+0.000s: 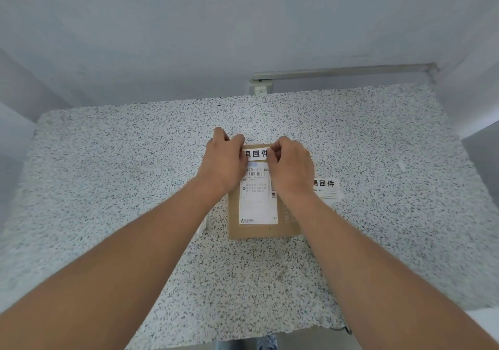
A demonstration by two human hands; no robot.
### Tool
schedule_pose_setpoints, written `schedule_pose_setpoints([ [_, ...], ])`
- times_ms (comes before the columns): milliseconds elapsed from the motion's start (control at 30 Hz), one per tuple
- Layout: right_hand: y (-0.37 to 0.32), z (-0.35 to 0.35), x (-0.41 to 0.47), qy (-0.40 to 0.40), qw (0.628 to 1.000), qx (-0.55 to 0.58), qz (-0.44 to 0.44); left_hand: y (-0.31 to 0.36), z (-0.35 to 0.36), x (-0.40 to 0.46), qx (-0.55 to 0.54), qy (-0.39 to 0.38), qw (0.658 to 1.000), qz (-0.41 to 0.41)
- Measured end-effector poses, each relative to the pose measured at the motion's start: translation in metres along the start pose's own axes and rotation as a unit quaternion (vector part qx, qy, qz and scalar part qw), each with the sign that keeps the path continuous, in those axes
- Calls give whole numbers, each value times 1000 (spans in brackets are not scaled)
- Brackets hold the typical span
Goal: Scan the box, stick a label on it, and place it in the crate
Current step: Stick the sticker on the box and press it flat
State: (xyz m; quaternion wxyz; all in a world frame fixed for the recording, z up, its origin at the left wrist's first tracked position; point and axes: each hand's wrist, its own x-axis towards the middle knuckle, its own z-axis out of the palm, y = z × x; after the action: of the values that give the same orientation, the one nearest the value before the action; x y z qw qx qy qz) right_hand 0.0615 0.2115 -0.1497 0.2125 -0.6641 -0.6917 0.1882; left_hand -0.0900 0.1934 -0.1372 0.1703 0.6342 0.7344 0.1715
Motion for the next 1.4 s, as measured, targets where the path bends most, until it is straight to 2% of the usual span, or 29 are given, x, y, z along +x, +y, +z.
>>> schedule_pose_setpoints([
  [233,4,1,2,-1,999,20,28,-2,2,0,-14,25,999,14],
  [467,11,1,10,13,995,78,66,-9,6,4,-78,56,995,-31],
  [633,14,6,19,17,994,76,80,-6,12,4,-107,85,991,-13],
  [900,9,12,30,-1,993,46,112,-9,15,1,-121,77,990,-17],
  [1400,9,5,24,-2,984,121,134,-2,13,5,-212,104,963,-131],
])
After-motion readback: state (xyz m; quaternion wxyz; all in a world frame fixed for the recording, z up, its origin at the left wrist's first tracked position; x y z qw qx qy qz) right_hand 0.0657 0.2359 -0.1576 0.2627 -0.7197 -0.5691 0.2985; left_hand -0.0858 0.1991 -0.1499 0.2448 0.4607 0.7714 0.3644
